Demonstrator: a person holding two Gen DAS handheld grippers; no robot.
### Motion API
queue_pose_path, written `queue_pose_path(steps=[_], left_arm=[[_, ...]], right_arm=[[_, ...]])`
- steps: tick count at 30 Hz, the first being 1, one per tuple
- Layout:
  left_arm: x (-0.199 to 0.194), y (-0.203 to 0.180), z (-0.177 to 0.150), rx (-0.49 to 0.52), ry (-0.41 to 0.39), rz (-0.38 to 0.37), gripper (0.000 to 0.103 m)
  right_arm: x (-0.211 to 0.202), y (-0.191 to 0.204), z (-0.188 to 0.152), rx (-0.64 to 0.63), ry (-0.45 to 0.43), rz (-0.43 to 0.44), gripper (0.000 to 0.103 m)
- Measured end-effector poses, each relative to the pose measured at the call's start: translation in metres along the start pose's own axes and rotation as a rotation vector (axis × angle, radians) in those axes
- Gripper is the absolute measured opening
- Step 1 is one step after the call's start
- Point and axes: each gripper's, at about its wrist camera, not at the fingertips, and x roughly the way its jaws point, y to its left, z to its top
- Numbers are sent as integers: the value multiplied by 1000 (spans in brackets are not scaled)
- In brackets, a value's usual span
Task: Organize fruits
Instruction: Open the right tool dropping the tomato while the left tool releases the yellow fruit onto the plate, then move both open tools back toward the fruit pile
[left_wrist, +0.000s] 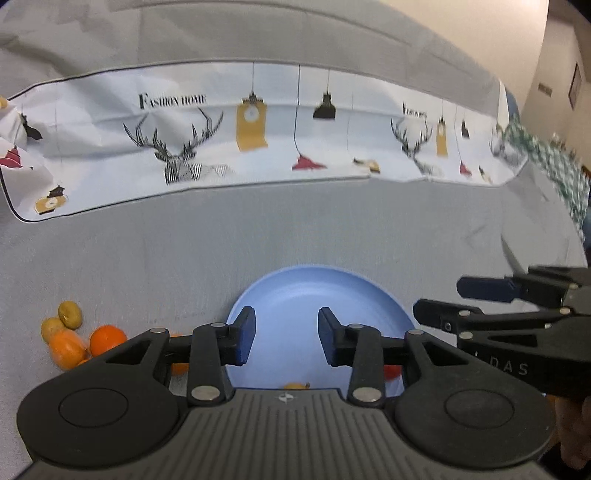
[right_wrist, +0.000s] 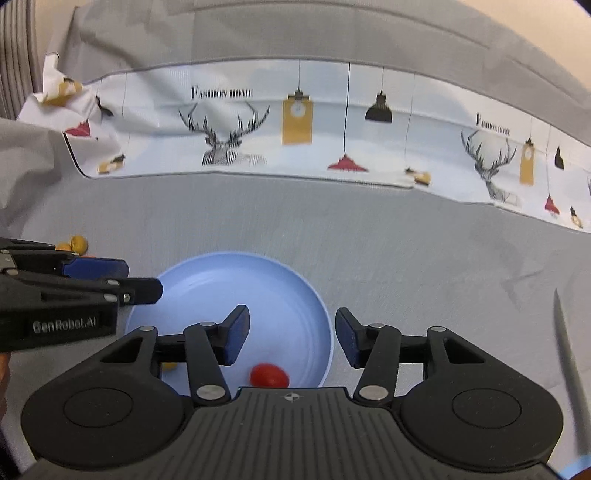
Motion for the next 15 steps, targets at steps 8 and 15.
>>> queue_pose_path(steps=[8,15], left_arm=[[-4,10,3,-28,-30,74,42],[-5,23,6,-77,-12,88,29]], right_arm=[[0,0,3,48,-22,25,53],[-16,18,4,-18,-126,50,47]])
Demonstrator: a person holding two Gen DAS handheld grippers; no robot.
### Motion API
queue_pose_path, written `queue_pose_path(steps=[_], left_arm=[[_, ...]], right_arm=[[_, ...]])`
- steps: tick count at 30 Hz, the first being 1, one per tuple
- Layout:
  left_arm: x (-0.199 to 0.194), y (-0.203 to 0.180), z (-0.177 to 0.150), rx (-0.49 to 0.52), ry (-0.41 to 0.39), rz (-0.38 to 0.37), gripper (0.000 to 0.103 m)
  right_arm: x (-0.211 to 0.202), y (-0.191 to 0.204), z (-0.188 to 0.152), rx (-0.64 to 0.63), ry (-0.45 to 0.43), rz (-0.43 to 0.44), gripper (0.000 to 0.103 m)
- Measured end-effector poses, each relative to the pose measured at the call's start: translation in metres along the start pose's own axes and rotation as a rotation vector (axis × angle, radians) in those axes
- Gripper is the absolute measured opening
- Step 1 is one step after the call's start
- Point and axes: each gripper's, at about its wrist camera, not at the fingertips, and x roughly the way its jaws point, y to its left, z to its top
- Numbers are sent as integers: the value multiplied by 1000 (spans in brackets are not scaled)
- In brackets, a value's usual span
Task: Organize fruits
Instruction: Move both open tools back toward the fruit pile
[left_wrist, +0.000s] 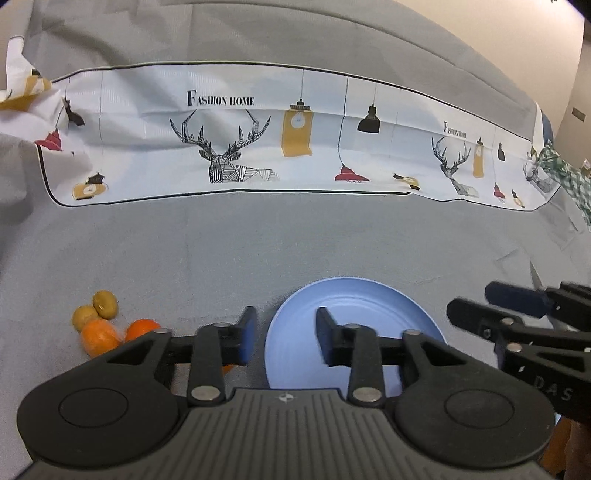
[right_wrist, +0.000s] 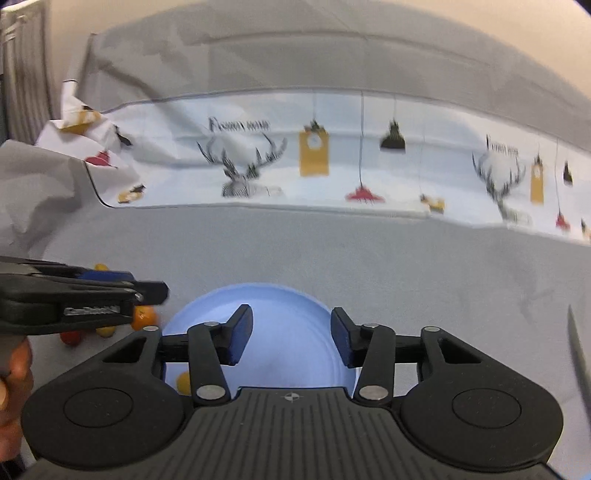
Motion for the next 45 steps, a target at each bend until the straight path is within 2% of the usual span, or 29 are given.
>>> queue_pose_path(steps=[1,4,6,8,10,14,16,19,45], left_arm=[[-5,-1,0,19,-20,5,26],[-21,0,0,55,-89,7,26],[-24,1,0,74,-106,20,24],[-21,4,-1,87,-87,42,24],[-15,9,-2,83,-43,61,24],[0,23,-6,53,76,94,24],[6,29,-7,42,115,104,24],[10,35,-9,45,141,125,24],[8,42,-5,-5,153,113,25]], right_arm=[[-4,1,0,-4,-15,1,47],[-12,2,2,-13,-46,2,47],[-13,3,3,-10,-49,1,47],[-10,4,2,-7,-28,1,47],[-7,8,0,-26,-10,1,46],[1,16,-1,-50,17,9,38],[5,18,0,-41,27,5,38],[10,21,0,-34,47,14,38],[13,28,-2,-17,71,16,40]])
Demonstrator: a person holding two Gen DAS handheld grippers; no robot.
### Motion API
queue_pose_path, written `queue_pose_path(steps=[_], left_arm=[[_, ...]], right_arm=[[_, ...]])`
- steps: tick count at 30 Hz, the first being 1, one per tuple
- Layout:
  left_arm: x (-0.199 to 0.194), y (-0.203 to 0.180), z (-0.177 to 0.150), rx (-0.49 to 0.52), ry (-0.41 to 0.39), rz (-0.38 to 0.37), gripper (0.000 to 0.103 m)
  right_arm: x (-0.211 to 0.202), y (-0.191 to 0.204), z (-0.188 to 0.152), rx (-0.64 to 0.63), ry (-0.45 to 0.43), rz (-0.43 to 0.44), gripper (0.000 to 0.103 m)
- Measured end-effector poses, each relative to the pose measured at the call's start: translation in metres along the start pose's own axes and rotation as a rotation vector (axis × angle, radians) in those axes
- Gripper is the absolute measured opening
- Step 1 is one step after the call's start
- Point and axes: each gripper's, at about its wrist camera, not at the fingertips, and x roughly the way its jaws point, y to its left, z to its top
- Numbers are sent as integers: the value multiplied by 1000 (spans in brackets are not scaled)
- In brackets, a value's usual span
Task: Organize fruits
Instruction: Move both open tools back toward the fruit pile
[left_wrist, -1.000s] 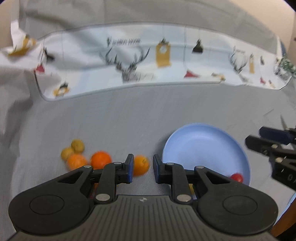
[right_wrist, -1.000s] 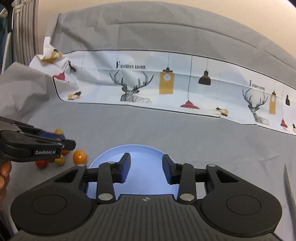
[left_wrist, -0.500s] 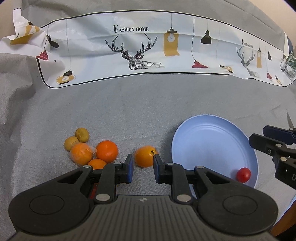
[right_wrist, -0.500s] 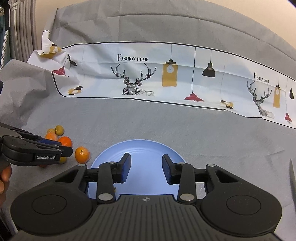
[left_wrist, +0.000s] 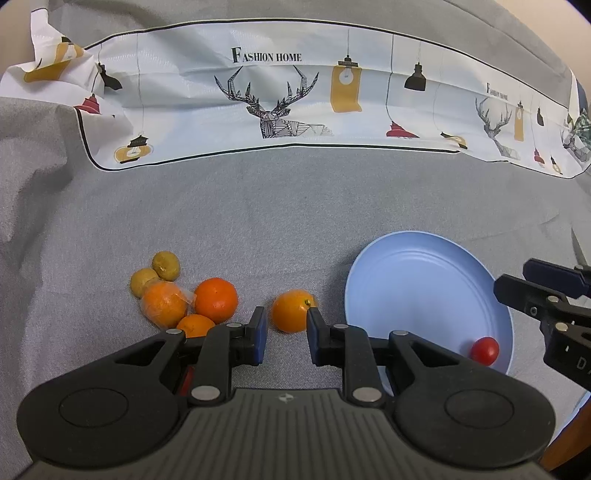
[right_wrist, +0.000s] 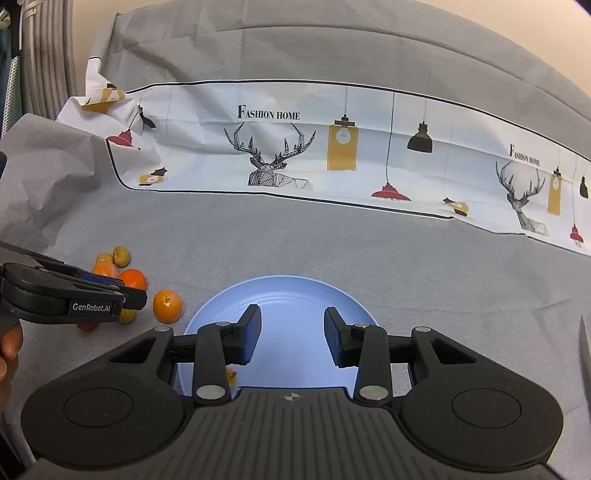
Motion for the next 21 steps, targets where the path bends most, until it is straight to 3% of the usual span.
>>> queue_pose_path(steps=[5,10,21], left_arm=[[1,10,1,-56,15,13,27],[0,13,1,-50,22,32,33],[3,15,1,-67,35,40,34]], right_arm=[[0,7,-1,-19,-1,8,40],[1,6,0,-8,-1,3,43],[5,12,1,-32,1,9,46]])
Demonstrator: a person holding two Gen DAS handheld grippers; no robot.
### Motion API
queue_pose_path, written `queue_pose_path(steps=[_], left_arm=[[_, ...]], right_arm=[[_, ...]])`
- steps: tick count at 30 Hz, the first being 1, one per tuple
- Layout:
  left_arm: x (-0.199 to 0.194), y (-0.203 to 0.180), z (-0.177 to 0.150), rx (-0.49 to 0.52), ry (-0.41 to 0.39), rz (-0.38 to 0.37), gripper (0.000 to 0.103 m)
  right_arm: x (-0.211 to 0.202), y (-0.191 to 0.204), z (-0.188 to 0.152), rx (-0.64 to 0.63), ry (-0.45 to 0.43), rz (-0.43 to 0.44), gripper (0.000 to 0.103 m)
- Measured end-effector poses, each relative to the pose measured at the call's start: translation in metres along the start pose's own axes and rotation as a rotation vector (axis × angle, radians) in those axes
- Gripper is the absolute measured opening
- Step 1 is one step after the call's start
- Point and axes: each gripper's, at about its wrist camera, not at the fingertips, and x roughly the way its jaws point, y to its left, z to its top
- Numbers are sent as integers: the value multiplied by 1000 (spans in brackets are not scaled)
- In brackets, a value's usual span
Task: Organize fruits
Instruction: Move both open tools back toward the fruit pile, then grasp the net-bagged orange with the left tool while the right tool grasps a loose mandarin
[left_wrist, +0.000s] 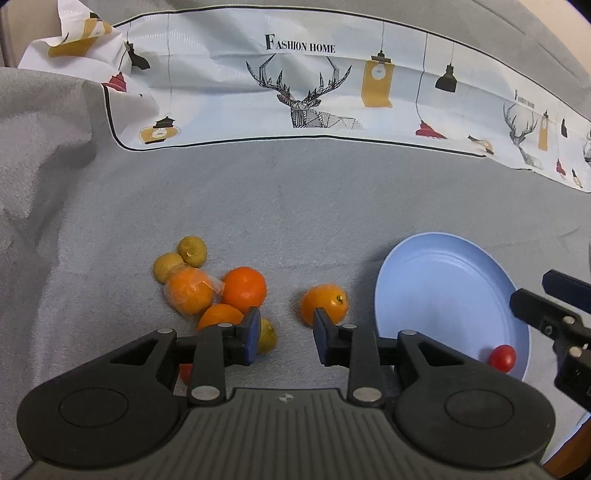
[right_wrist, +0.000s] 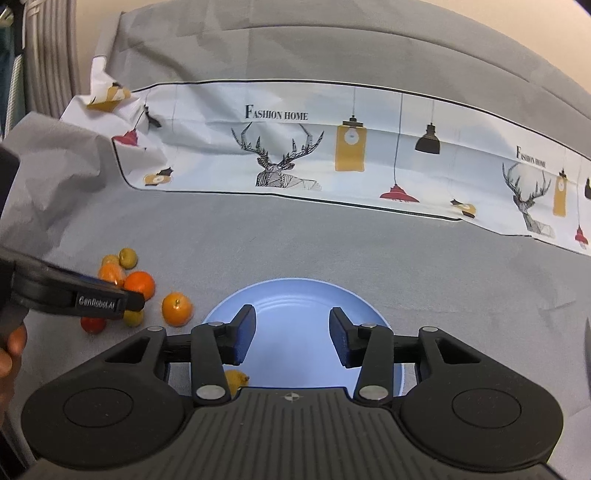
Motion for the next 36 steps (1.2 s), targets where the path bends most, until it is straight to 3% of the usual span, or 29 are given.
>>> queue_pose_path(steps=[31,32,33,34,35,36], left_arm=[[-16,29,5,-84,-41,-37,36],[-17,34,5,-98,-47,-35,36],[-19,40,6,-116,-54,-32,36],[-21,46,7,-135,-61,-27,29],[-23,56,8,-165,-73,-18,19],[-25,66,9,-198,-85,-11,16]], right_arm=[[4,18,7,9,-50,-14,47],[4,18,8,18,-56,-8,45],[4,18,8,24,-62,-6,34],[4,18,9,30,-67,-6,25],[5,19,9,40,-69,1,10],[6,19,8,51,-71,9,8]])
